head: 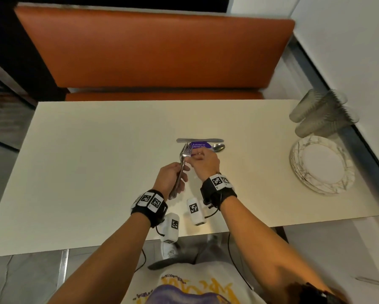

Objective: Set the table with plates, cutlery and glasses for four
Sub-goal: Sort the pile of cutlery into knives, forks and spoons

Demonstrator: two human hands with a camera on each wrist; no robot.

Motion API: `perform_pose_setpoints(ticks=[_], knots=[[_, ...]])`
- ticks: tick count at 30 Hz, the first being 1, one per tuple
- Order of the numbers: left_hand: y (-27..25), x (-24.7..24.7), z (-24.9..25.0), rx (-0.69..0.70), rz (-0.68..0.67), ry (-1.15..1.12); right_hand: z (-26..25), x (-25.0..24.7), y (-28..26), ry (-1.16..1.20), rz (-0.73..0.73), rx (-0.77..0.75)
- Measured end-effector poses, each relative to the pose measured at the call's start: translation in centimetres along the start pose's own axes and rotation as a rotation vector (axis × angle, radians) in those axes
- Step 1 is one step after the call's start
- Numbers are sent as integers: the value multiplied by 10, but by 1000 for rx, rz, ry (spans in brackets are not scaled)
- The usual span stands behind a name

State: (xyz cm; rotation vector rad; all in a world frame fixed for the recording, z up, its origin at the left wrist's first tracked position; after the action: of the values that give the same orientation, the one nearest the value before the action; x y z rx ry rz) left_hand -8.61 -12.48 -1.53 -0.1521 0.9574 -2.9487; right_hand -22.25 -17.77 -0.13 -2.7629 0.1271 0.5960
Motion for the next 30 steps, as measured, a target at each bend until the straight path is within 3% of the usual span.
perform_pose_setpoints(ticks=[7,18,23,27,30], knots=[[4,4,4,-36,-28,-7,2,-12,6,-61,-2,-34],[11,17,3,-147,-70,-21,-6,-34,23,-205,-137,-281],[26,31,11,-116,-76,160,8,-48,43,-226,-94,-205],[47,35,13,80,-11,573,34,-67,65,-192,-20,-72],[63,33,8,189,97,672,57,-85,77,-74,29,115]])
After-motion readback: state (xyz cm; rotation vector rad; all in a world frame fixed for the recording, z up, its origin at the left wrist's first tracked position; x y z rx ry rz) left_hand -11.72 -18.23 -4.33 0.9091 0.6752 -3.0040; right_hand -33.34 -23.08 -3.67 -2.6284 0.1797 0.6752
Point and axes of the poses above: each hand's wrist, its own y-axis towards the middle knuckle, its own x-axis out of the palm, z = x × y, the point moved 3 cm from there along y, towards the middle knuckle, and after that the axes turned 1 degree about -x, right-handed, at the moved point
